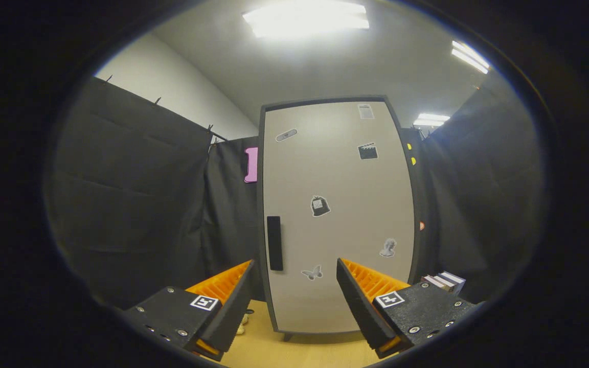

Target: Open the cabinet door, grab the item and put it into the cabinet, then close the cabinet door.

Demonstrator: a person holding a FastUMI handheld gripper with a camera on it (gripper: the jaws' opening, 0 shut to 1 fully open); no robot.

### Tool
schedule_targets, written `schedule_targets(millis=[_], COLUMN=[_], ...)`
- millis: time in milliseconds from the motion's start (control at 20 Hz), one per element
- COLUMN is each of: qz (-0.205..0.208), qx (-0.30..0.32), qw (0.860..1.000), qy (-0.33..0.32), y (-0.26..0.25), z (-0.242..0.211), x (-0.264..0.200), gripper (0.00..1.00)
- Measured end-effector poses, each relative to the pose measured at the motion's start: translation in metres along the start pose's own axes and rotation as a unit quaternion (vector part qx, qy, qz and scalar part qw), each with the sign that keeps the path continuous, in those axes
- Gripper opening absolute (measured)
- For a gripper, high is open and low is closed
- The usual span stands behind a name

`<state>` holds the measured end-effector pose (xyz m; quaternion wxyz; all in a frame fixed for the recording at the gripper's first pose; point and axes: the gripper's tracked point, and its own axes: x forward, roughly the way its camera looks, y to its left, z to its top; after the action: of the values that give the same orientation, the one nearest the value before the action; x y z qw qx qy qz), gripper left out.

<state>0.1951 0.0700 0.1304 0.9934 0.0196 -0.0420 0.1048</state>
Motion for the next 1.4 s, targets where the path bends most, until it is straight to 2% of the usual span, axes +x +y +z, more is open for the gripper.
schedule_targets(millis=[200,500,850,1150,1400], qz=[-0.002,0.012,0.026,0.025,0.014], qx=[0.000,0.017,0.021,0.005,0.009], qw=[1.000,1.000,0.999,0.999,0.999], qy=[0.001,0.020,0.034,0.045,0.046], y=[-0.001,0.014,0.036,0.045,0.045], z=[0.003,-0.017,-0.033,-0.039,-0.042], x=[0.048,0.112,0.166,0.191,0.199], gripper=[0.95,0.95,0.91,0.76,0.54])
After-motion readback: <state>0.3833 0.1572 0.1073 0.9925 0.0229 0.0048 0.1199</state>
